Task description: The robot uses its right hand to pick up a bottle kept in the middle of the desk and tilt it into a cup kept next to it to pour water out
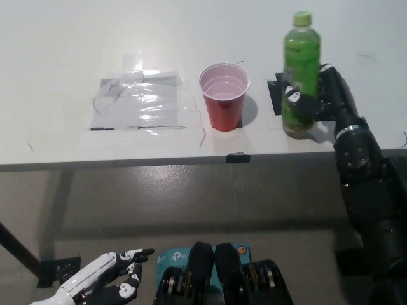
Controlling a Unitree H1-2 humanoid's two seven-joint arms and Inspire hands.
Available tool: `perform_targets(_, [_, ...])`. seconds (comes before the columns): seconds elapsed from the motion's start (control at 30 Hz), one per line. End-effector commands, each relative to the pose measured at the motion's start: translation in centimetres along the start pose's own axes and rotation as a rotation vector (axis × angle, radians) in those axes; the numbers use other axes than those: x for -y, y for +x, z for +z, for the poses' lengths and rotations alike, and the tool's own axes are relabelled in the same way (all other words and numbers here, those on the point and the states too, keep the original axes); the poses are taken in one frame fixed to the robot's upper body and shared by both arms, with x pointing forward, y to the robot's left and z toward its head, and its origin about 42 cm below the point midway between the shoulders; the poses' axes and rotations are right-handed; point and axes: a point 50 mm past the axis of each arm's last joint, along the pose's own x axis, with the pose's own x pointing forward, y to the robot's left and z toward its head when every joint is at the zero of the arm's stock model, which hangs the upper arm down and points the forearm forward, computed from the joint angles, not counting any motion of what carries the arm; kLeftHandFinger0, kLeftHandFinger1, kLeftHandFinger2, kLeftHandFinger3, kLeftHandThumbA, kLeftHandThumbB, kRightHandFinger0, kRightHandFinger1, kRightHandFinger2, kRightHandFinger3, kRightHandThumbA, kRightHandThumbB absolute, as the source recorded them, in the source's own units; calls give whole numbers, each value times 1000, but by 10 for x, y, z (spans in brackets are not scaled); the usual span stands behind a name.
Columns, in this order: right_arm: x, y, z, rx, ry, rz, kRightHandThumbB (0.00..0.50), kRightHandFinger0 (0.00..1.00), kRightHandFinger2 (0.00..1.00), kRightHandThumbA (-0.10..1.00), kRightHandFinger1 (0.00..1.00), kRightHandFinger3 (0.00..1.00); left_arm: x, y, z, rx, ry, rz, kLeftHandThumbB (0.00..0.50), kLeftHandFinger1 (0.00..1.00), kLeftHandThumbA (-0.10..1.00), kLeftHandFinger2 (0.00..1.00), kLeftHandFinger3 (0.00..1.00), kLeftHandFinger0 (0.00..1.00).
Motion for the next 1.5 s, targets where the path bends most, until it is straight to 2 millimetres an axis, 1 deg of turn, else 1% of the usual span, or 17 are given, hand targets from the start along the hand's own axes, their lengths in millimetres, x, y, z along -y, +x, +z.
perform_targets(0.0, [53, 38, 67, 203, 432, -159, 17, 0, 0, -100, 0, 257, 0, -8, 6, 40, 61, 17, 301, 1000, 944, 1000, 1000, 1000])
perform_targets(0.07, [49, 35, 61, 228, 360, -180, 19, 0, 0, -100, 0, 263, 0, -8, 5, 40, 52, 24, 301, 1000, 920, 1000, 1000, 1000])
perform_targets(0.13, [45, 35, 64, 238, 350, -176, 11, 0, 0, -100, 0, 286, -1, -8, 5, 44, 60, 28, 293, 1000, 923, 1000, 1000, 1000])
perform_targets(0.23, [36, 29, 58, 282, 273, -143, 68, 0, 4, -100, 0, 707, -1, -8, 6, 42, 59, 25, 291, 1000, 921, 1000, 1000, 1000])
perform_targets(0.27, [33, 28, 56, 309, 233, -137, 102, 38, 117, -91, 61, 799, -1, -8, 6, 44, 59, 28, 291, 1000, 920, 1000, 1000, 1000])
perform_targets(0.3, [30, 27, 55, 307, 186, -139, 103, 84, 288, -14, 110, 1000, -1, -8, 6, 45, 61, 28, 288, 1000, 922, 1000, 1000, 1000])
perform_targets(0.33, [29, 26, 55, 306, 168, -140, 111, 85, 362, 34, 116, 1000, -1, -8, 6, 45, 62, 28, 288, 1000, 923, 1000, 1000, 1000])
perform_targets(0.37, [27, 25, 55, 321, 160, -134, 132, 170, 506, 20, 221, 1000, -1, -8, 5, 46, 61, 28, 292, 1000, 919, 1000, 1000, 1000])
perform_targets(0.4, [23, 22, 57, 323, 117, -130, 166, 616, 827, 141, 644, 1000, -1, -8, 5, 46, 67, 26, 284, 1000, 926, 1000, 1000, 1000])
perform_targets(0.43, [20, 22, 58, 323, 21, -114, 218, 1000, 1000, 347, 1000, 1000, -1, -8, 5, 47, 65, 27, 297, 1000, 933, 1000, 1000, 1000])
perform_targets(0.6, [21, 22, 60, 357, -199, -90, 243, 1000, 1000, 445, 1000, 1000, -1, -8, 6, 47, 52, 26, 303, 1000, 927, 1000, 1000, 1000])
perform_targets(0.73, [25, 21, 61, 398, -273, -103, 263, 1000, 1000, 394, 1000, 1000, -2, -8, 7, 50, 67, 30, 288, 1000, 935, 1000, 1000, 1000])
perform_targets(0.87, [30, 21, 60, 431, -341, -113, 252, 1000, 1000, 406, 1000, 1000, -5, -8, 9, 53, 65, 28, 279, 1000, 919, 1000, 1000, 1000])
perform_targets(1.17, [33, 19, 44, 376, -285, -120, 232, 1000, 1000, 428, 1000, 1000, -5, -8, 8, 54, 64, 34, 270, 1000, 923, 1000, 1000, 1000])
perform_targets(1.3, [28, 15, 35, 341, -240, -148, 225, 1000, 1000, 438, 1000, 1000, -5, -8, 7, 47, 62, 37, 299, 1000, 930, 1000, 1000, 1000])
perform_targets(1.37, [21, 14, 32, 328, -216, -164, 202, 1000, 1000, 459, 1000, 1000, -5, -9, 7, 53, 70, 37, 281, 1000, 929, 1000, 1000, 1000])
perform_targets(1.47, [15, 12, 27, 315, -193, -173, 220, 1000, 1000, 469, 1000, 1000, -5, -9, 8, 54, 69, 35, 289, 1000, 928, 1000, 1000, 1000])
